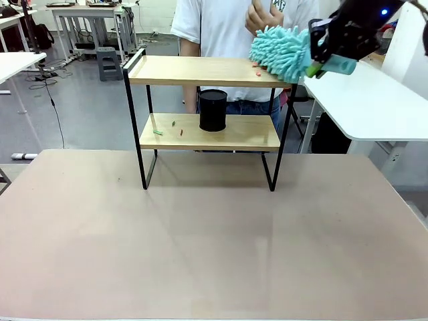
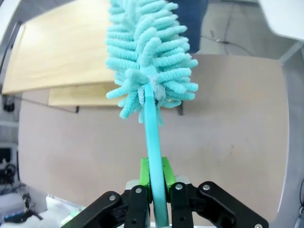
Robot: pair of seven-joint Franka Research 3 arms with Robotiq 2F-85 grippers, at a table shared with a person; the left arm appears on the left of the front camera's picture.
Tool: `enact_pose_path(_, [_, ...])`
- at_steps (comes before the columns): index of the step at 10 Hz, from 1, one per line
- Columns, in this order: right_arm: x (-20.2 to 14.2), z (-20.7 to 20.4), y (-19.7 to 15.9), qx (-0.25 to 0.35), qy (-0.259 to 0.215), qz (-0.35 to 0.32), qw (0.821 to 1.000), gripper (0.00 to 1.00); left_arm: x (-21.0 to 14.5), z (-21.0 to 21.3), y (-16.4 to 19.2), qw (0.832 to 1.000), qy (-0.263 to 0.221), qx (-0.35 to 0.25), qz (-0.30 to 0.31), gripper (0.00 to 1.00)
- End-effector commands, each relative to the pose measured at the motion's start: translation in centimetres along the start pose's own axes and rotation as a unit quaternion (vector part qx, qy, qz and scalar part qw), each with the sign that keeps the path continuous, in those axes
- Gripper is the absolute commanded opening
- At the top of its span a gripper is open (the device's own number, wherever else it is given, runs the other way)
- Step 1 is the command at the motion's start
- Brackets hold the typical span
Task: Clean the shelf.
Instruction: Clean the specific tier of the Shelf with the Duster once objects are removed.
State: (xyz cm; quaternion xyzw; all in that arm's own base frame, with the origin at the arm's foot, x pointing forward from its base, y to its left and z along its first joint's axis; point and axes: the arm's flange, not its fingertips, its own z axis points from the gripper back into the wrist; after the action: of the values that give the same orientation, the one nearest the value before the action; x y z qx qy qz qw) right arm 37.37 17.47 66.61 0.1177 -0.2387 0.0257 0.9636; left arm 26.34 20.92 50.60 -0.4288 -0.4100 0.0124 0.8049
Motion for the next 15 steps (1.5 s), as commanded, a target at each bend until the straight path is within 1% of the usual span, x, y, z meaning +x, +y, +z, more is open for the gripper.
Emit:
enact_pose_path(1, [0.2,0.2,0.1,0.067,0.055,0.042,0.995,0.12,0.1,-0.2,0.0,1.0,-0.008,-0.005,-0.01,1.0])
enact_pose_path(2, [0.0,0.2,0.1,0.098,0.089,0.068,0.989,0.12,0.1,-0.2,0.0,1.0,-0.008,-0.005,-0.01,1.0])
enact_pose_path(3, [-0.1,0.5,-0.3,0.147,0.143,0.108,0.973,0.12,0.1,-0.2,0.0,1.0,-0.008,-0.005,-0.01,1.0])
enact_pose_path(4, [-0.3,1.3,-1.0,0.187,0.176,0.146,0.955,0.12,0.1,-0.2,0.0,1.0,-0.008,-0.005,-0.01,1.0])
enact_pose_path(5, [-0.7,2.1,-1.6,0.217,0.208,0.199,0.933,0.12,0.1,-0.2,0.0,1.0,-0.008,-0.005,-0.01,1.0])
enact_pose_path(6, [-1.0,2.7,-2.2,0.228,0.218,0.225,0.922,0.12,0.1,-0.2,0.0,1.0,-0.008,-0.005,-0.01,1.0])
enact_pose_path(7, [-1.1,3.0,-2.7,0.231,0.207,0.221,0.924,0.12,0.1,-0.2,0.0,1.0,-0.008,-0.005,-0.01,1.0])
enact_pose_path(8, [-1.1,3.0,-3.1,0.242,0.205,0.221,0.922,0.12,0.1,-0.2,0.0,1.0,-0.008,-0.005,-0.01,1.0])
enact_pose_path(11, [-1.3,2.9,-4.3,0.258,0.213,0.224,0.915,0.12,0.1,-0.2,0.0,1.0,-0.008,-0.005,-0.01,1.0])
enact_pose_path(12, [-1.5,4.6,-6.4,0.273,0.226,0.223,0.908,0.12,0.1,-0.2,0.0,1.0,-0.008,-0.005,-0.01,1.0])
enact_pose_path(13, [-2.4,8.1,-10.0,0.298,0.23,0.214,0.901,0.12,0.1,-0.2,0.0,1.0,-0.008,-0.005,-0.01,1.0])
enact_pose_path(14, [-4.5,11.7,-14.9,0.302,0.177,0.173,0.921,0.12,0.1,-0.2,0.0,1.0,-0.008,-0.005,-0.01,1.0])
enact_pose_path(15, [-6.8,13.3,-20.4,0.306,0.138,0.091,0.937,0.12,0.1,-0.2,0.0,1.0,-0.008,-0.005,-0.01,1.0])
